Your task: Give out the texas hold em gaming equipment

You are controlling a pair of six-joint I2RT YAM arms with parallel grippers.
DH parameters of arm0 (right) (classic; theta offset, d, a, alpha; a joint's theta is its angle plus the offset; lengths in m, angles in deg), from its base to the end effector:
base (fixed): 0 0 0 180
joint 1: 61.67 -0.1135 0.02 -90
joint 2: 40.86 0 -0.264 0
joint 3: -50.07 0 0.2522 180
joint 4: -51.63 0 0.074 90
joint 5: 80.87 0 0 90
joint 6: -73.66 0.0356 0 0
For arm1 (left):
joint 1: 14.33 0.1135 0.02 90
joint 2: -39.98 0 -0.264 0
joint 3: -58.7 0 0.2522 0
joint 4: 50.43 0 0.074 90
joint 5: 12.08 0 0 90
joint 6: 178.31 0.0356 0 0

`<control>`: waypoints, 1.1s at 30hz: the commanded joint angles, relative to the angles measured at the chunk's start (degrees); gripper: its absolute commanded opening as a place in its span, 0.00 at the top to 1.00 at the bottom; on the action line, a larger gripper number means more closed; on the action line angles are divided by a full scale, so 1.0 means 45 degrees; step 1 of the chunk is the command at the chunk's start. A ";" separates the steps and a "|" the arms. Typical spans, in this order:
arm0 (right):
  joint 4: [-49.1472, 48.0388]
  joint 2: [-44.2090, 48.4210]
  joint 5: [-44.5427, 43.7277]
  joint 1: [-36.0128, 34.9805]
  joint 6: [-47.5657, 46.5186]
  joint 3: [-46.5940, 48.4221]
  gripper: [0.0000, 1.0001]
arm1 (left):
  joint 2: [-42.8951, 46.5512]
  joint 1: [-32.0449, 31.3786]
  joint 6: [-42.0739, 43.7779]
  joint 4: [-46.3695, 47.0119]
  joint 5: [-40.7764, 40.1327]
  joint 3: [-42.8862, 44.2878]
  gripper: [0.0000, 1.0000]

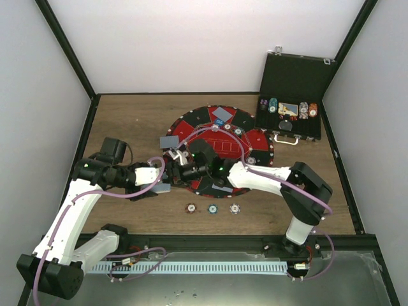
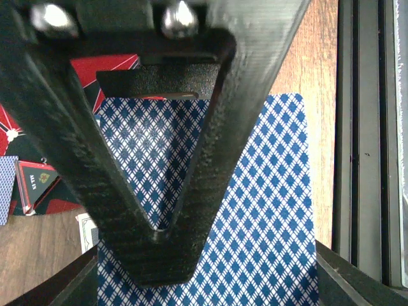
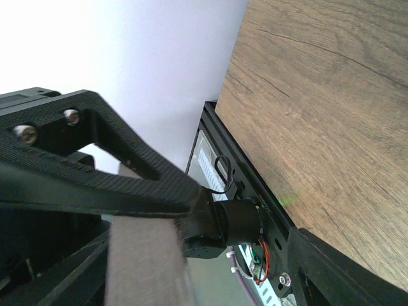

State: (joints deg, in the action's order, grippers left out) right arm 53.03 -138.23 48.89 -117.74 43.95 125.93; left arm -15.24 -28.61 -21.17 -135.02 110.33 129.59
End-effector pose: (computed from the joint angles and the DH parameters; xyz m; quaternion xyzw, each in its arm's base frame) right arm 0.1943 0.3296 0.2434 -0.1589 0.7902 0.5910 0.0332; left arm 0.1403 -0.0554 0.3014 0.6544 0.6823 -0.1675 0.2794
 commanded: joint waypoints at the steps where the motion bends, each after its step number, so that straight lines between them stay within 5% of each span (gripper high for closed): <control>1: -0.0495 -0.0229 0.0142 0.0039 0.0175 0.0336 0.31 | 0.0095 0.0030 0.0191 -0.0070 0.0456 0.0469 0.96; 13: -0.0808 0.1012 0.0166 0.1049 0.0196 -0.2082 0.39 | 0.0096 0.0033 0.0199 -0.0066 0.0514 0.0546 0.96; 22: 0.0049 0.1880 -0.0179 0.1157 -0.0186 -0.1980 0.51 | 0.0113 0.0030 0.0179 -0.0058 0.0485 0.0526 0.96; 28: 0.0215 0.1644 -0.0060 0.0748 -0.0559 -0.1218 0.29 | 0.0100 0.0030 0.0208 -0.0055 0.0522 0.0489 0.96; 33: 0.0527 0.0739 0.0247 0.0311 -0.0814 -0.0078 0.26 | 0.0063 0.0030 0.0169 -0.0074 0.0584 0.0504 0.96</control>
State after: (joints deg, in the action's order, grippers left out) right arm 53.90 -132.30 49.35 -114.88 42.18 120.56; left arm -15.39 -28.61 -21.17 -135.04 110.39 130.15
